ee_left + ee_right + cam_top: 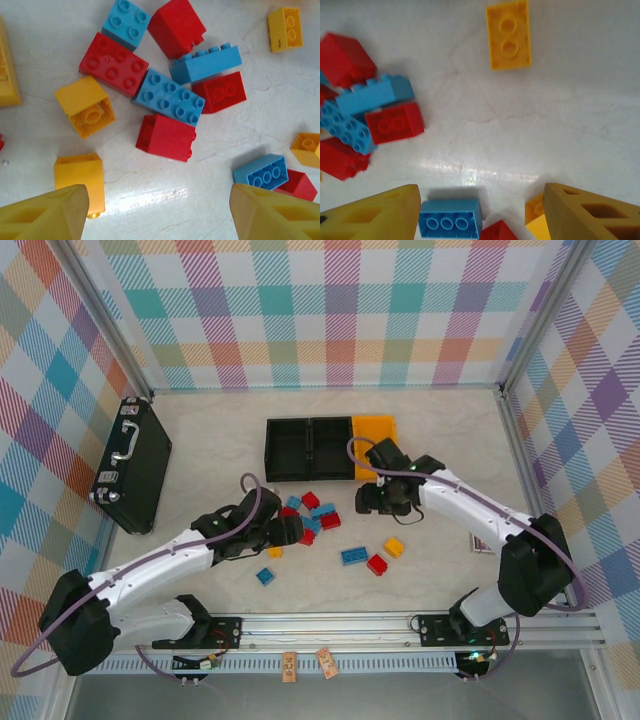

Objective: Sort the legos into containers by color
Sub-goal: Pick up the lego from the bottom-center of the table.

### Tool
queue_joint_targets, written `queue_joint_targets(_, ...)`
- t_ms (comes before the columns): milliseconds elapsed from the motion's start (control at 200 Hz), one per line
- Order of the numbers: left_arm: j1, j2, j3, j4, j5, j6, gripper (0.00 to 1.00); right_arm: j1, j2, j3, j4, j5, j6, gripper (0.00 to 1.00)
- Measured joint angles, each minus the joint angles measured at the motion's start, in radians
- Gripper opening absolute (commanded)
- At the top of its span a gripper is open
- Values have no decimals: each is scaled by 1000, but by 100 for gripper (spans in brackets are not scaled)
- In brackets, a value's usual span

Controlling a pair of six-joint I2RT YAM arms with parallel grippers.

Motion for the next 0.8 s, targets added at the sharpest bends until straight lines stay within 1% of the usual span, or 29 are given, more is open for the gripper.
queue_joint_targets(170, 0, -55, -53, -14, 26, -20, 74, 84, 13, -18, 7, 0, 37, 68)
queue_joint_targets(355, 0, -114, -101, -34, 33, -43, 74, 149, 77, -26, 16, 0, 64, 75)
queue_joint_targets(805, 0, -125, -134, -37, 36, -66, 74, 269, 249, -24, 3, 3, 75, 77)
